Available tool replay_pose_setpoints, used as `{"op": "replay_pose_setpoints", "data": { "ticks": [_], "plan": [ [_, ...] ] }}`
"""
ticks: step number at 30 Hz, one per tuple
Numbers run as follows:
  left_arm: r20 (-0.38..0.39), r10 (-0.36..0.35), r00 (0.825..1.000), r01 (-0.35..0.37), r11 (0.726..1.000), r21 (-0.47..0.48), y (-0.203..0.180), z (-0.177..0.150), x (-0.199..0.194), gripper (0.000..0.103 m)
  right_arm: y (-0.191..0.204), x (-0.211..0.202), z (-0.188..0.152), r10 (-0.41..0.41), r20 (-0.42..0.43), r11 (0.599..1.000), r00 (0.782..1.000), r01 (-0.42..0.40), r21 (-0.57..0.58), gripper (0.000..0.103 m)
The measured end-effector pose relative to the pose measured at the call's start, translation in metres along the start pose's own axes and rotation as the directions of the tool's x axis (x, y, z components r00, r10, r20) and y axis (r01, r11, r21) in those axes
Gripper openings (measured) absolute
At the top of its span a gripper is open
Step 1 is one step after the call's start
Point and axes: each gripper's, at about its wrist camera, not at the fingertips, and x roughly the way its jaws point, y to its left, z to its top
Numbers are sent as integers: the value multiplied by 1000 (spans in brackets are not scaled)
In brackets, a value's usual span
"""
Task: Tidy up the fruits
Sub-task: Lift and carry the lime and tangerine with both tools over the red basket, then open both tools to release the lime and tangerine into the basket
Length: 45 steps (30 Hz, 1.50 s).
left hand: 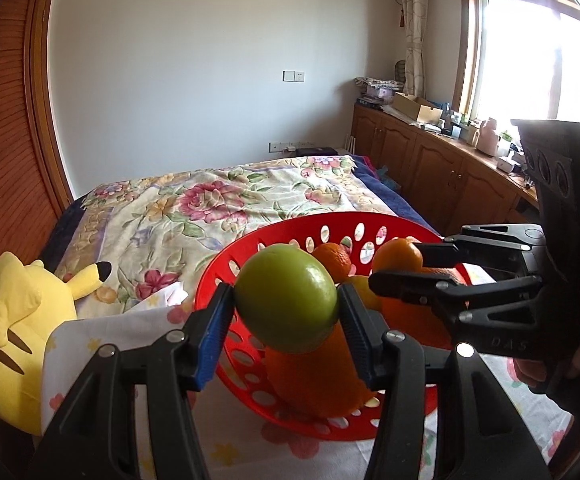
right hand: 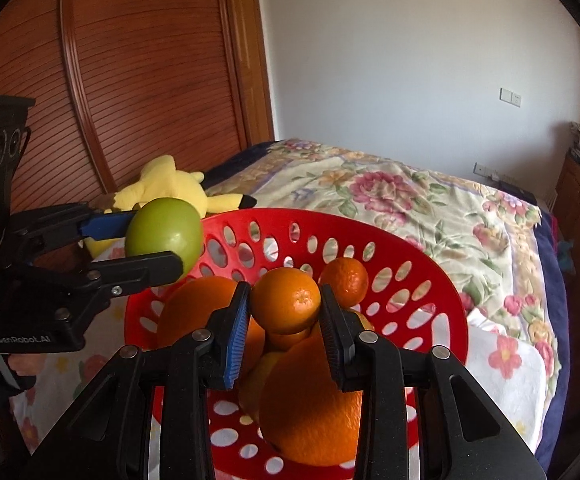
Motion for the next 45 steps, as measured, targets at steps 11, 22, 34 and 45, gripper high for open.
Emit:
{"op": "replay_pose_setpoints", "data": {
  "ticks": [11,22,34,45],
  "plan": [
    [-23,19,1000,-19,1000,6,5,10,18,52,5,13,2,-6,-22,1000,1000,5,-17,34],
    [-55,26,998,-25,1000,11,5,17,32,52,6,6,-1,-6,-15,1000,1000,6,-8,39],
    [-105,1,994,4,999,41,-8,35,50,52,1,-21,-10,-31,31,999,999,30,31,39],
    [-173,17,985,-10,999,40,-18,44,73,53,-10,-29,-15,-43,38,998,998,41,52,40]
  ]
}}
